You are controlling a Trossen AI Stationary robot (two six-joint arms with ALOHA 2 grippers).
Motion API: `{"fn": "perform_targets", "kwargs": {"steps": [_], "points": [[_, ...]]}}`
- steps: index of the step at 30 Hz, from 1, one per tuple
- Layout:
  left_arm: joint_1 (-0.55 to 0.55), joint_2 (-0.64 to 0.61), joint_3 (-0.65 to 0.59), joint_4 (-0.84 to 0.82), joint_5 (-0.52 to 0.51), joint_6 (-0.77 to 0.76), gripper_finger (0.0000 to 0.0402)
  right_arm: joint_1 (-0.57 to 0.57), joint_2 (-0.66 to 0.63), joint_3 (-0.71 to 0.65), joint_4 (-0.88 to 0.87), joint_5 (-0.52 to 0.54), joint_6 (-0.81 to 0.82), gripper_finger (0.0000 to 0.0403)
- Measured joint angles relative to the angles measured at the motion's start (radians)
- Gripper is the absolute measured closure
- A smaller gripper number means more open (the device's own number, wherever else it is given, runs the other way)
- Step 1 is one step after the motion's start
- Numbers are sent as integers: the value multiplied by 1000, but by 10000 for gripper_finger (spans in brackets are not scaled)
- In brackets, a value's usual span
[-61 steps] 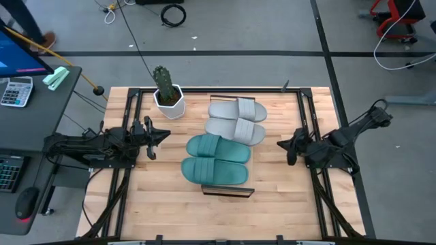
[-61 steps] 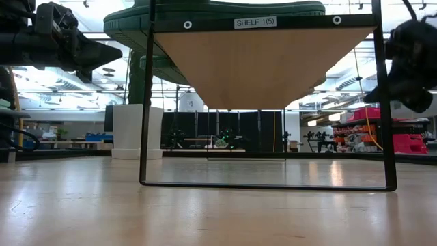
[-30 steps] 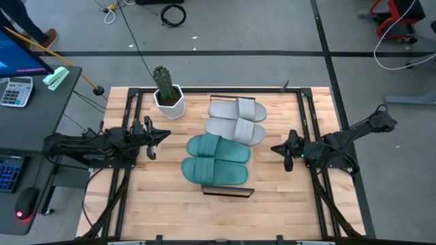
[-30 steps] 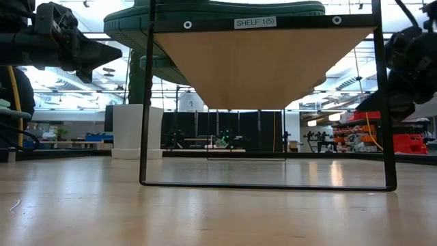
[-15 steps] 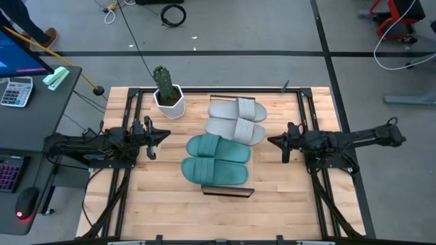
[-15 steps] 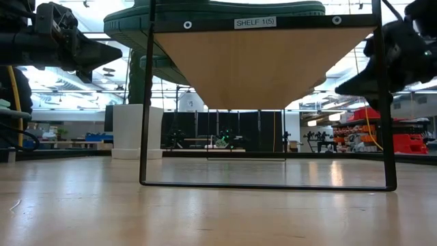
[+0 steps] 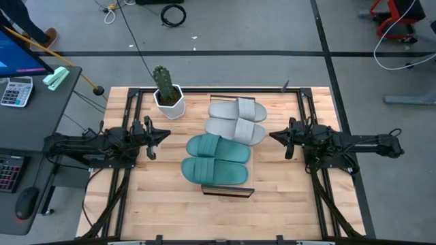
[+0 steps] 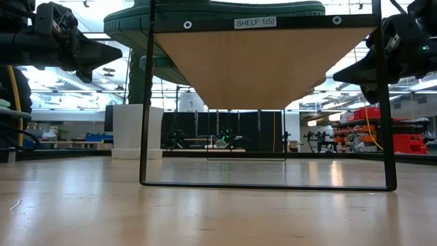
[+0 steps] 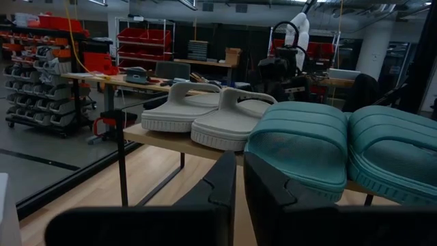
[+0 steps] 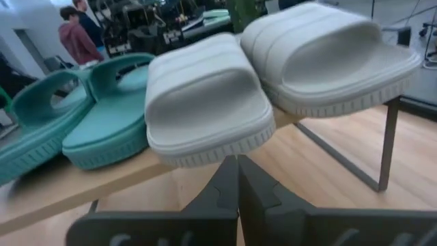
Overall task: Pick and place slides into the shelf
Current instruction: Return to Home Position
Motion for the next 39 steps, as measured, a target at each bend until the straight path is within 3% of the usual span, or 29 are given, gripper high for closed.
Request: {"fn": "perform_targets", "kwargs": {"steps": [4, 18, 24, 39], "points": [[0, 0, 0, 0, 0, 0, 362, -41, -26, 0, 31, -44, -2, 403], [0, 0, 0, 0, 0, 0, 374, -47, -98, -1, 165, -41, -10, 403], [0, 0, 0, 0, 0, 0, 365, -35, -98, -80, 357, -84, 42, 403], [0, 0, 0, 0, 0, 0, 376, 23, -97, -77, 182, -153, -16, 403]]}}
